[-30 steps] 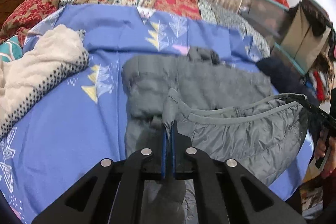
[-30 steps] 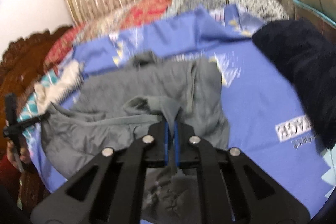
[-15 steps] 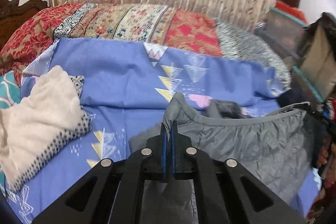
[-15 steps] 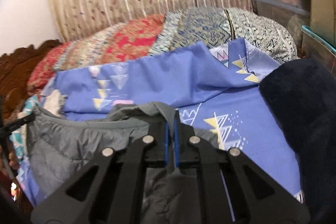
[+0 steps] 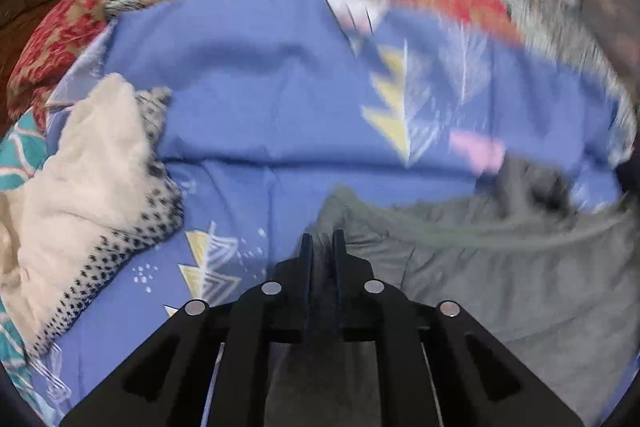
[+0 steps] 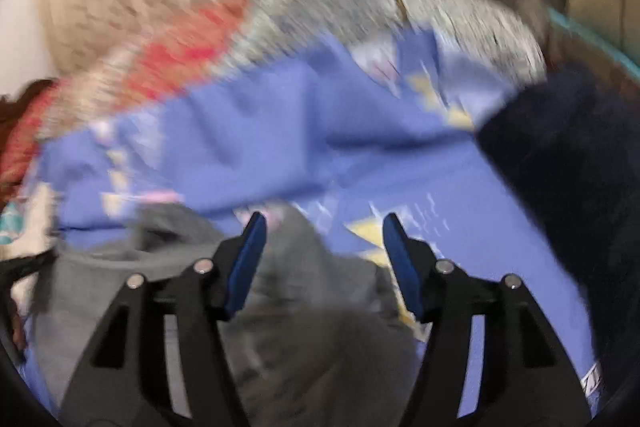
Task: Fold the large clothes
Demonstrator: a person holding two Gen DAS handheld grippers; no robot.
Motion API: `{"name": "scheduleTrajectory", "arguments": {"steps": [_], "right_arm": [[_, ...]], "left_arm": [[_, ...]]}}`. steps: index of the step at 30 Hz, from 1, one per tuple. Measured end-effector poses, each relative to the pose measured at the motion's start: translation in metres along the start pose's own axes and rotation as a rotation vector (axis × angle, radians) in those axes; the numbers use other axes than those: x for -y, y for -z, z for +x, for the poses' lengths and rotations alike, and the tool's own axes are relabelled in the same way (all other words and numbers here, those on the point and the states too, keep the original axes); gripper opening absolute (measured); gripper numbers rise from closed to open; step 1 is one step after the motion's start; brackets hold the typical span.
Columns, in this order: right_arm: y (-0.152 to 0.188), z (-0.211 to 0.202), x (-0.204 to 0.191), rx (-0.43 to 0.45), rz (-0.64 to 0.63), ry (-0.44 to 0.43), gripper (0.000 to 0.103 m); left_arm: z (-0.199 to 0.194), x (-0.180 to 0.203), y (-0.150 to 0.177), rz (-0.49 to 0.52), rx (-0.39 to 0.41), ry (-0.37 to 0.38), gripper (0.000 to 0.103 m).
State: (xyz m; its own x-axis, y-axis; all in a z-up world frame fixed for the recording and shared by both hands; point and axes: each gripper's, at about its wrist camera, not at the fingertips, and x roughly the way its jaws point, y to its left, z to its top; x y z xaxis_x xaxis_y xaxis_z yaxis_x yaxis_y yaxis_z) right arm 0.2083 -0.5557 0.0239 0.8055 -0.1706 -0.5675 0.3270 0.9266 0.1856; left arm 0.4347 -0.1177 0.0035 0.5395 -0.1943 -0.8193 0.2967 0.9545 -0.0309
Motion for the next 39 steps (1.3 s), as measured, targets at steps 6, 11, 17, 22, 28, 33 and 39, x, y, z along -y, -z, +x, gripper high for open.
{"name": "scheduleTrajectory", "arguments": {"steps": [6,11,17,22,28,33,39], "right_arm": [[0.056,-0.016,-0.11,-0.149,-0.364,-0.282,0.061],[0.087,0.07,-0.131,-0.363,-0.384,-0.201,0.06],[0.069,0.133,-0.116,-0.38,-0.247,-0.137,0.059],[0.075,0.145,-0.101,-0.405,-0.191,-0.136,0.059],[0.064,0.13,-0.096,-0.429,-0.145,-0.168,0.063],[0.05,0.049,-0.06,-0.279,-0.056,-0.256,0.073],[0.06,-0.035,0.039,-0.12,0.15,-0.144,0.097]], "left_arm": [[-0.081,-0.015,0.023,-0.064,0.22,0.021,0.035],[-0.097,0.016,0.069,0.036,0.185,0.132,0.035],[-0.048,0.08,0.121,0.27,0.077,0.123,0.035],[0.031,0.067,0.108,0.171,-0.072,0.214,0.035],[0.028,0.081,0.107,0.186,-0.131,0.147,0.035],[-0.027,0.064,0.109,0.197,-0.047,0.195,0.035],[-0.047,-0.002,0.082,0.011,-0.038,0.255,0.079]]}}
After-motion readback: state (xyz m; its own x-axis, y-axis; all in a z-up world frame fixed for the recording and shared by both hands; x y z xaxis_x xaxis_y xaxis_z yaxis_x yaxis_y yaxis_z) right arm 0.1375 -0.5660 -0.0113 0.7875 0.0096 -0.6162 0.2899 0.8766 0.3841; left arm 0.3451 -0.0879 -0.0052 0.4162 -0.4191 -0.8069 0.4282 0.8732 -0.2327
